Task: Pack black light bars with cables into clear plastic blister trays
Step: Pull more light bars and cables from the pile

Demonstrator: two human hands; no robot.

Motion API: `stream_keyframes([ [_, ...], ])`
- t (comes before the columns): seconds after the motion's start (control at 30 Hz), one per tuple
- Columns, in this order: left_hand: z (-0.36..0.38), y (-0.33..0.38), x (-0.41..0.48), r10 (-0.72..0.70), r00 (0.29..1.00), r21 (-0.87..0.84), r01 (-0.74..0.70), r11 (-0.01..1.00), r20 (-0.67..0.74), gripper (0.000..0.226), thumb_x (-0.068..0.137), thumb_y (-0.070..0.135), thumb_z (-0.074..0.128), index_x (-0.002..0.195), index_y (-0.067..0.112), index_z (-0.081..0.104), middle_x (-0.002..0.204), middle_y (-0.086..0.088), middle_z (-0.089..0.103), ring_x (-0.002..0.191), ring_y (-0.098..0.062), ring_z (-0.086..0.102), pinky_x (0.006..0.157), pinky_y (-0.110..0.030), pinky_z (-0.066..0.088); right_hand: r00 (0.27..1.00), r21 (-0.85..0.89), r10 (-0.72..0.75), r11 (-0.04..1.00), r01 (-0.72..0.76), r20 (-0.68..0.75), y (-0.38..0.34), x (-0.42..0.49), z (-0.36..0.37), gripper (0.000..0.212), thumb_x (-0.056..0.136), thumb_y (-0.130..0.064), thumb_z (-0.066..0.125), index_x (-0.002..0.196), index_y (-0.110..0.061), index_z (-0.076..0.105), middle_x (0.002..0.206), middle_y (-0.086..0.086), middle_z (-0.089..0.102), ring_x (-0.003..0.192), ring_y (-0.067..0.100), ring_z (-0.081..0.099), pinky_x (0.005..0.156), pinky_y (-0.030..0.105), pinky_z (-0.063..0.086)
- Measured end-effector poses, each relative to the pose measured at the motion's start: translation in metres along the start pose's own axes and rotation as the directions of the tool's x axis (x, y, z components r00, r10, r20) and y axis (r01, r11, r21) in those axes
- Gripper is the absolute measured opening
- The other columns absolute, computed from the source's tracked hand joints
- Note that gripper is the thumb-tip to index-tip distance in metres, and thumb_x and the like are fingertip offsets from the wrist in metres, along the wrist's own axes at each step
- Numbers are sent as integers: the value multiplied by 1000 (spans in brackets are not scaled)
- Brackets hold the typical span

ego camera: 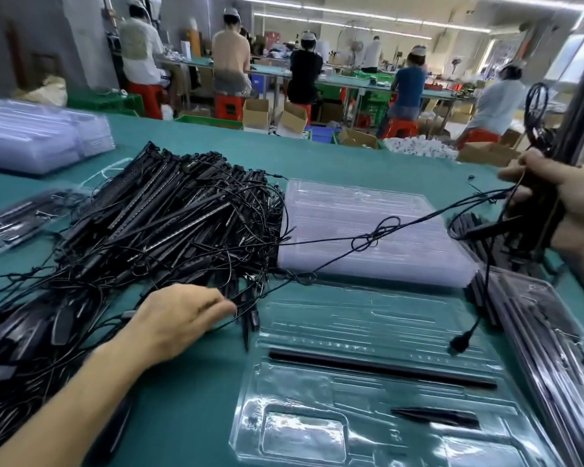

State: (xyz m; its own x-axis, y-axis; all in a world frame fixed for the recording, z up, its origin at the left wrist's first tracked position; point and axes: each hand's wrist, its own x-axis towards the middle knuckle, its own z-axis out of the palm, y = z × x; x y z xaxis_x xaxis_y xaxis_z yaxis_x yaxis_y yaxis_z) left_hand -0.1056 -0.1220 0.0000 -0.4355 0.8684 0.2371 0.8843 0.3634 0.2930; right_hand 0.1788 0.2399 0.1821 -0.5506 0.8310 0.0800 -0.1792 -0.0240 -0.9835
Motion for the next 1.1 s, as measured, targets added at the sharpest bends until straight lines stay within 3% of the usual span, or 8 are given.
stream_keyframes([
  [0.1, 9, 7, -2, 124, 992, 145, -120, 982, -18, 68, 86, 79, 20, 78, 30, 68, 75, 14, 52, 72, -10, 50, 66, -32, 45, 996, -55, 21, 998, -16, 92, 6, -2, -3, 15, 85, -39, 62, 80, -26, 60, 89, -6, 74, 49, 4, 53, 52, 15, 49],
  [0.27, -10, -7, -5, -309, 760, 11, 384, 923, -572, 42, 96, 26, 57, 58, 16, 42, 61, 2, 41, 51, -22, 41, 50, -27, 32, 966, -184, 97, 982, -53, 241, 10, -9, 7, 26, 82, -28, 65, 101, -12, 56, 109, 8, 73, 60, 17, 66, 53, 27, 55],
  [0.37, -22, -23, -1, -431, 744, 147, 569, 809, -511, 33, 91, 17, 64, 60, 9, 54, 66, -8, 50, 58, -31, 51, 63, -43, 43, 925, -319, 212, 942, -107, 314, 17, -10, 8, 36, 82, -27, 64, 110, -5, 62, 118, 9, 70, 87, 36, 72, 73, 44, 60],
  [0.47, -22, -30, 5, -611, 680, 77, 691, 718, -405, 33, 91, 23, 56, 59, 15, 54, 71, -5, 51, 69, -32, 53, 75, -43, 40, 939, -313, 214, 942, -125, 270, 29, -9, 13, 22, 79, -31, 66, 83, -11, 76, 113, 10, 72, 102, 40, 67, 89, 58, 52],
  [0.7, -22, -39, 10, -734, 577, -41, 776, 630, -358, 31, 89, 26, 49, 62, 13, 52, 67, -7, 50, 67, -29, 48, 80, -47, 44, 957, -76, 117, 992, -101, 264, 44, -10, 13, 28, 88, -34, 58, 72, -17, 74, 99, 7, 74, 106, 35, 68, 86, 67, 49],
  [0.83, -22, -43, 10, -746, 530, -150, 766, 625, -404, 29, 90, 25, 47, 66, 10, 53, 67, -10, 49, 66, -30, 45, 77, -46, 43, 979, 238, 66, 965, -112, 191, 50, -16, 18, 46, 98, -34, 48, 60, -22, 71, 77, -3, 69, 102, 21, 69, 80, 53, 57],
  [0.97, -15, -22, 17, -611, 614, -37, 689, 723, -500, 21, 83, 20, 65, 100, 12, 55, 105, -21, 54, 94, -40, 52, 85, -55, 41, 971, 432, 79, 886, -171, 224, 62, -23, 30, 29, 91, -34, 56, 66, -21, 66, 71, -5, 64, 84, 17, 71, 70, 43, 59],
  [1.1, -11, 34, 42, -142, 842, 70, 208, 976, -520, 53, 77, 40, 66, 125, 20, 55, 115, -11, 57, 103, -33, 54, 83, -48, 44, 952, 475, 89, 851, -226, 293, 71, -25, 48, 22, 88, -33, 57, 72, -19, 61, 70, -3, 60, 75, 17, 66, 72, 34, 58],
])
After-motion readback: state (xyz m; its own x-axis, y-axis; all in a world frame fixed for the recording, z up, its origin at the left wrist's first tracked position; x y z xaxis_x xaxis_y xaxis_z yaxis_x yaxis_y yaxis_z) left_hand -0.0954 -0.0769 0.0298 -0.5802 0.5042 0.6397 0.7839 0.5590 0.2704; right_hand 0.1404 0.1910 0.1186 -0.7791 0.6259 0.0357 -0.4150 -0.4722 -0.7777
